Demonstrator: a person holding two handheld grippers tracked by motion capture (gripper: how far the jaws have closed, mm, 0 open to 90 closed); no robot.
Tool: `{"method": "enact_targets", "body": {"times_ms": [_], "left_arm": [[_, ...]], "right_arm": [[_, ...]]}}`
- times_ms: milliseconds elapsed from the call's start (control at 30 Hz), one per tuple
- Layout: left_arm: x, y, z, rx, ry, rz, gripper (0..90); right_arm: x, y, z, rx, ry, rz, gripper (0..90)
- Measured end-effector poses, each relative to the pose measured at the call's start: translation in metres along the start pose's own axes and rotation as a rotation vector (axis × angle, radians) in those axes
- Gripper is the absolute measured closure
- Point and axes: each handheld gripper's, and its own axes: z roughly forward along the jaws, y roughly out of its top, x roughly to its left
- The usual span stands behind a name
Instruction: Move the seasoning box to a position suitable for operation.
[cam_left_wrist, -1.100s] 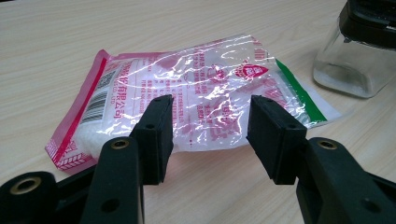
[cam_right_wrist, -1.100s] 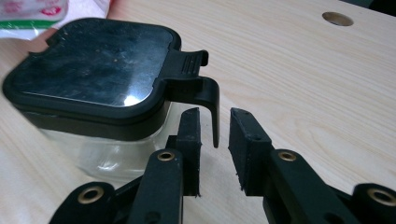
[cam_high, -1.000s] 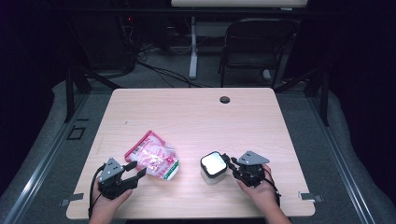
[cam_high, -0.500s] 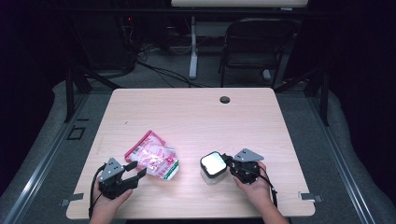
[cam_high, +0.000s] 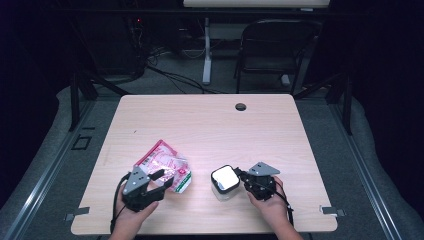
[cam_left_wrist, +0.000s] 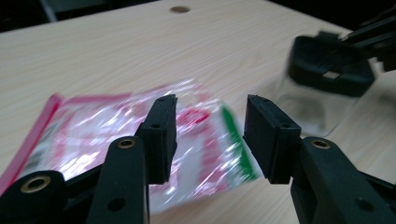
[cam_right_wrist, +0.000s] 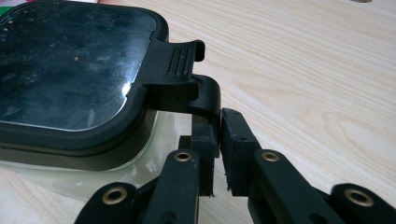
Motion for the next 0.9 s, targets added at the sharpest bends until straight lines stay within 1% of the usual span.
{"method": "enact_targets", "body": {"times_ms": [33,100,167,267,367,400,433,467,500,633,667,700,833,900], "left_arm": [[-0.011,0.010,0.010,0.008,-0.029,0.024,57.2],[-0.021,0.017,0.019,0.003,-0.048,0.038,59.4],[-0.028,0.021,0.028,0.008,-0.063,0.038,61.9],[-0.035,0.020,0.040,0.028,-0.088,0.036,65.9],[-0.041,0.013,0.043,0.047,-0.105,0.048,71.0],[-0.042,0.009,0.044,0.058,-0.107,0.058,72.0],[-0.042,0.009,0.044,0.058,-0.107,0.058,73.2],[-0.042,0.004,0.044,0.077,-0.110,0.064,73.9],[-0.042,0.002,0.043,0.087,-0.107,0.061,74.1],[-0.042,0.000,0.042,0.080,-0.112,0.058,74.5],[-0.041,0.000,0.042,0.081,-0.114,0.061,74.5],[-0.042,-0.001,0.042,0.084,-0.115,0.066,74.4],[-0.044,-0.002,0.044,0.094,-0.111,0.078,74.4],[-0.045,-0.002,0.044,0.099,-0.110,0.084,74.1]], "right_arm": [[0.002,0.000,0.000,0.002,0.000,0.009,84.2],[0.002,0.000,-0.001,-0.001,-0.002,0.009,84.2],[0.003,-0.001,-0.001,-0.003,-0.006,0.018,84.3],[0.004,-0.001,-0.002,0.003,-0.013,0.017,84.5],[0.007,-0.001,-0.002,0.001,-0.027,0.015,84.9],[0.008,-0.001,-0.002,0.004,-0.027,0.011,84.9],[0.009,-0.001,-0.002,-0.001,-0.029,0.015,85.1],[0.010,-0.001,-0.002,0.002,-0.036,0.010,85.2],[0.011,-0.001,-0.002,-0.001,-0.034,0.012,85.3],[0.015,0.000,-0.002,0.004,-0.040,0.014,85.3],[0.016,0.000,-0.002,0.008,-0.041,0.012,85.3],[0.017,-0.001,-0.002,-0.002,-0.038,0.019,85.3],[0.026,0.000,-0.002,0.005,-0.050,0.011,85.5],[0.028,0.000,-0.001,-0.005,-0.046,0.008,85.5]]}}
